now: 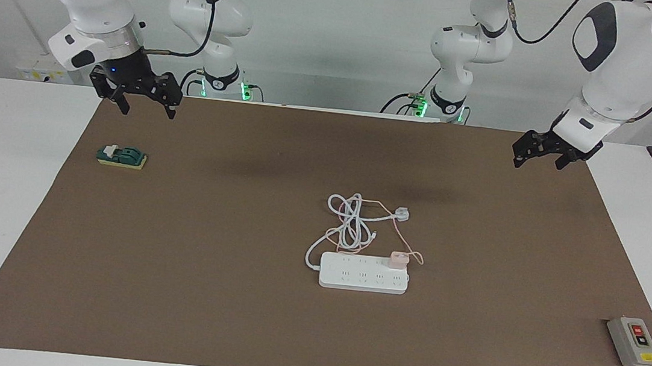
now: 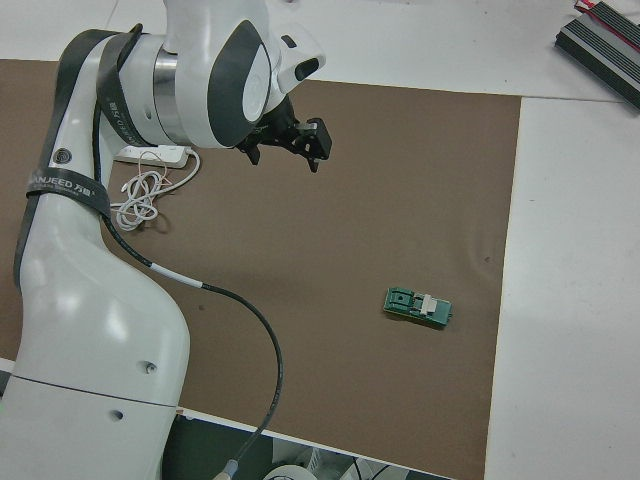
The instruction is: Plug charger into power strip
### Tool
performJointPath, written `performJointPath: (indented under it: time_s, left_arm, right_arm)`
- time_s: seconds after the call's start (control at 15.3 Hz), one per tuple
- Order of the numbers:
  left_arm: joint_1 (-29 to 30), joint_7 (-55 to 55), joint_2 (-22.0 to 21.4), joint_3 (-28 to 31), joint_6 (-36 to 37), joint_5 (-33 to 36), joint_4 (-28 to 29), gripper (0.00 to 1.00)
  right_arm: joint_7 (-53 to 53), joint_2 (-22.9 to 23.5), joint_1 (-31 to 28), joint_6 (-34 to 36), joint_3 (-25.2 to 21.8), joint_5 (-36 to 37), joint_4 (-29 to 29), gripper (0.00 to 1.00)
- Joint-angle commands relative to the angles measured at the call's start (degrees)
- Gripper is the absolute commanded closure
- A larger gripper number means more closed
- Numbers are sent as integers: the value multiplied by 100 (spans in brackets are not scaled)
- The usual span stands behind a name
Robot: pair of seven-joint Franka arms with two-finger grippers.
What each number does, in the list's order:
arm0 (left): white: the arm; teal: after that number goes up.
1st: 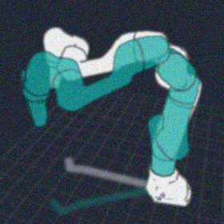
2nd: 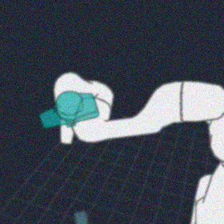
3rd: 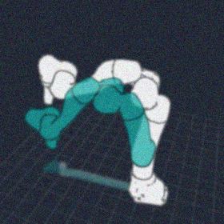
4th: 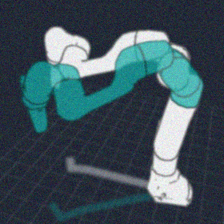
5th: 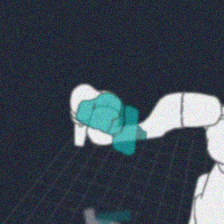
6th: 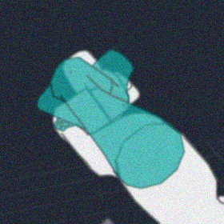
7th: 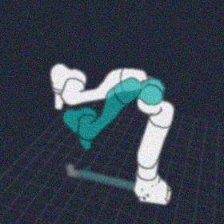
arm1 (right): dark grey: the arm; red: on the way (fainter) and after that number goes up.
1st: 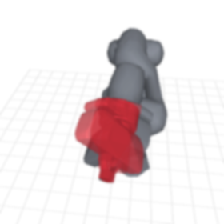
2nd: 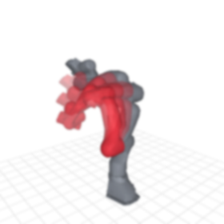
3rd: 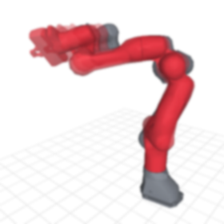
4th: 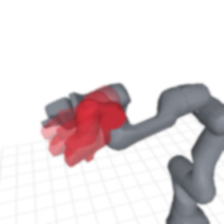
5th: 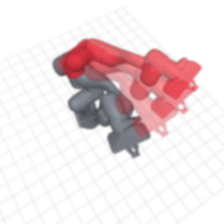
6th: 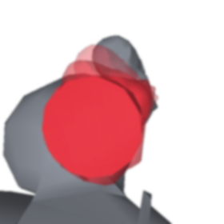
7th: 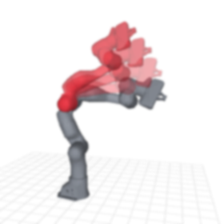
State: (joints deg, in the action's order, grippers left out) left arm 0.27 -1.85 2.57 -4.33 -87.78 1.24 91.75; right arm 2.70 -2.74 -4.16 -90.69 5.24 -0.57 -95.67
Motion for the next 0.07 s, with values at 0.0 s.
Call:
performJointPath:
  time_s: [0.0]
  left_arm:
    - [-106, -8, 33, 82, -28, 113, -79, 0]
  right_arm:
    - [-50, -121, -103, -72, 48, 48, -119, 0]
